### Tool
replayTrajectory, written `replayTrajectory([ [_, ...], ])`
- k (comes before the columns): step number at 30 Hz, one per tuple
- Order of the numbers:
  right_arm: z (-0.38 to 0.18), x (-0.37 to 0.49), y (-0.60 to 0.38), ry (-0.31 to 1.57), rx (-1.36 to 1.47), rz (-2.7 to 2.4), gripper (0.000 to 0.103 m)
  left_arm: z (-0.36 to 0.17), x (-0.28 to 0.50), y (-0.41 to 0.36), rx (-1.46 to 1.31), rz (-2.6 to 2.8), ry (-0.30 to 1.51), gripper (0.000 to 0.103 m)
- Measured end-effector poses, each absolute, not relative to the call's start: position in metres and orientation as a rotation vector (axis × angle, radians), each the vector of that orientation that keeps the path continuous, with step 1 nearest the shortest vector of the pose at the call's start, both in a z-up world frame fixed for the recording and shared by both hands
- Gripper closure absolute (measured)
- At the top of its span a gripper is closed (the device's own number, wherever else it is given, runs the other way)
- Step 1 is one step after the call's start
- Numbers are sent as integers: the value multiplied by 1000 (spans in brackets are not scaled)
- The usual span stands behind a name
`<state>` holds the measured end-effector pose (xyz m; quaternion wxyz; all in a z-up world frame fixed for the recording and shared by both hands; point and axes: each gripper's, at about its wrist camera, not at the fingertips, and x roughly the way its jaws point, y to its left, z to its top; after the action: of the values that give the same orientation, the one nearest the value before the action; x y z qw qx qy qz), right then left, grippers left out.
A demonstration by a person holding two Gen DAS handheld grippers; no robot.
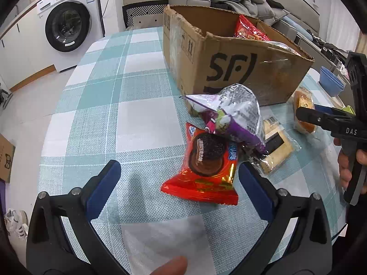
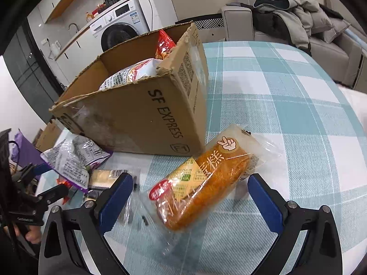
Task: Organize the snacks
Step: 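Move both tools back over the remaining snacks on the table, then grasp orange bread loaf with right tool while left tool grasps second red Oreo pack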
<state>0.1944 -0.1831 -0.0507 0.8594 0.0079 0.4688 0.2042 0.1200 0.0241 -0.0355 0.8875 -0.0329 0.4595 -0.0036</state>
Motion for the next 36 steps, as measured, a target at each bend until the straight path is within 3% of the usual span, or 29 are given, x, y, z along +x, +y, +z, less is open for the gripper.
replayTrajectory([
  [16,-61,203,-191,993,-85,318,9,-43,125,30,-89,-9,967,1],
  [21,-60,197,-196,982,-123,320,21,-45,124,30,-93,-12,967,1],
  [28,-56,189,-195,949,-148,345,57,-49,131,31,-125,-13,980,1],
  [36,-51,171,-200,928,-129,387,61,-56,136,28,-128,1,993,1],
])
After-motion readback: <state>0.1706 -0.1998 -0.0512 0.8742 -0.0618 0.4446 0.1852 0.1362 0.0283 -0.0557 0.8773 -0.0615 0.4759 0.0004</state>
